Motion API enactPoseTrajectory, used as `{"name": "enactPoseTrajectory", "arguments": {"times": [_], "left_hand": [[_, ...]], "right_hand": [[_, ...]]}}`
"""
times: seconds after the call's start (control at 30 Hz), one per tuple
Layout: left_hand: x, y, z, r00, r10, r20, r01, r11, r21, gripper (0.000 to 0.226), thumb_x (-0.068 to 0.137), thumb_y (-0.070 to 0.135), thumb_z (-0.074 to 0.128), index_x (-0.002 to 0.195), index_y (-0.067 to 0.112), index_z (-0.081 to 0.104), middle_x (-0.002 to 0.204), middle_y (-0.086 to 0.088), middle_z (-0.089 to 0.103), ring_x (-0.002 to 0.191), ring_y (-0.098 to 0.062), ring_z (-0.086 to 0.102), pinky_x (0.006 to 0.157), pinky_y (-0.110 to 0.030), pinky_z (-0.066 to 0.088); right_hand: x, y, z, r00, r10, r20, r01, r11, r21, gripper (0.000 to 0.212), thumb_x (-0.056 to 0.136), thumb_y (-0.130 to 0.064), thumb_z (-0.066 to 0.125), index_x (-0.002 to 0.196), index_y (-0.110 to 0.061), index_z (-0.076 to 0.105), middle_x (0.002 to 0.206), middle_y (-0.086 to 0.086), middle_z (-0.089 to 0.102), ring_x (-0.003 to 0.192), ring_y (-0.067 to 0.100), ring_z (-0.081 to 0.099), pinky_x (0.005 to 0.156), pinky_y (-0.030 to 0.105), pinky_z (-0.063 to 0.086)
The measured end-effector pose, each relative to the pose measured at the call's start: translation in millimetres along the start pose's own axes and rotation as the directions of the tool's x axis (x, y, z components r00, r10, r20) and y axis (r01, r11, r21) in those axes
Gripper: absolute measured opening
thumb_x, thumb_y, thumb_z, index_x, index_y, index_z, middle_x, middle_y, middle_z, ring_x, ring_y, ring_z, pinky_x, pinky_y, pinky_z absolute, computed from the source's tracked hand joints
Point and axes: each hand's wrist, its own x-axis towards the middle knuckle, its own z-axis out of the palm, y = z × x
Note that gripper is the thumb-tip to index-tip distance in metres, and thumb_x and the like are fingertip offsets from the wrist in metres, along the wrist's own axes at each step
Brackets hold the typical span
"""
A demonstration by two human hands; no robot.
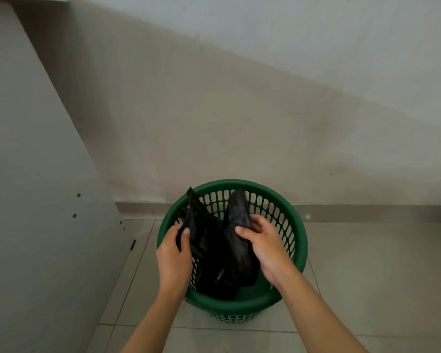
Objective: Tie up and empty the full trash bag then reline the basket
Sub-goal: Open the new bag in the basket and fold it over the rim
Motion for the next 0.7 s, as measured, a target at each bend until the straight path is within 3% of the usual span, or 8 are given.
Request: {"name": "enactPoseTrajectory", "arguments": {"times": [0.07,0.13,0.23,0.33,0.4,0.5,0.6,0.7], "left_hand": [[3.6,-4.2,4.0,0.992,0.014,0.127,-0.041,0.976,0.214,0.059,0.095,0.014,0.05,0.148,0.014,0.024,0.153,0.0,0.023,0.138,-0.014,0.026,0.111,-0.028,0.021],[4.0,-2.1,9.1,0.974,0.071,0.214,-0.139,0.937,0.321,0.069,0.094,0.02,0.052,0.15,0.021,0.011,0.157,0.004,-0.005,0.144,-0.015,-0.002,0.11,-0.024,0.004],[5.9,14.5,14.0,0.955,0.207,0.215,-0.258,0.933,0.25,0.045,0.093,0.031,0.053,0.136,0.025,0.044,0.147,0.011,0.03,0.139,-0.011,0.021,0.112,-0.027,0.016],[4.5,51.4,18.3,0.942,0.121,0.315,-0.104,0.992,-0.07,0.019,0.093,0.037,0.048,0.106,0.031,0.062,0.111,0.008,0.065,0.092,0.0,0.063,0.086,-0.024,0.051],[2.4,73.7,21.5,0.899,0.035,0.436,0.081,0.966,-0.245,0.028,0.092,0.043,0.046,0.096,0.026,0.067,0.094,0.0,0.071,0.078,-0.01,0.068,0.073,-0.026,0.056],[2.0,82.3,26.3,0.91,0.029,0.414,0.064,0.976,-0.208,0.039,0.086,0.053,0.05,0.078,0.019,0.067,0.069,0.002,0.066,0.065,-0.015,0.062,0.065,-0.031,0.05],[3.0,76.9,26.4,0.924,-0.03,0.382,0.122,0.968,-0.22,0.043,0.094,0.045,0.043,0.085,0.013,0.07,0.08,-0.009,0.071,0.077,-0.026,0.067,0.074,-0.04,0.053],[0.5,71.9,23.7,0.866,-0.068,0.495,0.223,0.939,-0.263,0.046,0.099,0.044,0.033,0.1,0.019,0.071,0.095,-0.002,0.074,0.091,-0.014,0.069,0.083,-0.032,0.054]], "right_hand": [[0.0,-14.3,-12.3,0.995,-0.055,-0.086,0.058,0.998,0.028,0.025,0.085,-0.004,0.064,0.106,-0.017,0.06,0.105,0.004,0.068,0.095,0.022,0.065,0.083,0.038,0.054],[-1.4,-25.9,-25.7,0.983,-0.103,-0.152,0.108,0.994,0.027,0.023,0.083,-0.004,0.065,0.101,-0.019,0.062,0.103,0.007,0.069,0.092,0.024,0.067,0.082,0.04,0.055],[-10.1,-37.4,-35.5,0.979,-0.151,-0.138,0.151,0.988,-0.008,0.026,0.08,-0.002,0.069,0.097,-0.021,0.062,0.098,0.007,0.071,0.089,0.025,0.068,0.081,0.042,0.056],[-19.6,-40.3,-32.1,0.989,-0.137,0.063,0.137,0.991,0.007,0.027,0.08,-0.011,0.07,0.104,-0.019,0.065,0.102,0.006,0.072,0.092,0.022,0.069,0.079,0.034,0.054],[-25.6,-40.6,-26.5,0.97,-0.085,0.227,0.087,0.996,-0.001,0.025,0.085,-0.025,0.064,0.109,-0.023,0.066,0.105,0.002,0.071,0.096,0.017,0.068,0.08,0.029,0.052],[-27.8,-35.2,-20.9,0.963,-0.067,0.263,0.09,0.993,-0.078,0.027,0.09,-0.03,0.058,0.116,-0.031,0.063,0.111,-0.006,0.068,0.105,0.009,0.063,0.09,0.027,0.05],[-26.8,-32.2,-16.1,0.972,-0.106,0.21,0.139,0.978,-0.152,0.022,0.089,-0.017,0.062,0.108,-0.028,0.063,0.096,-0.001,0.065,0.095,0.01,0.062,0.085,0.021,0.05],[-27.2,-31.4,-10.2,0.974,-0.11,0.197,0.141,0.979,-0.148,0.017,0.085,-0.022,0.067,0.101,-0.024,0.064,0.096,-0.002,0.064,0.092,0.009,0.061,0.084,0.021,0.049]]}}
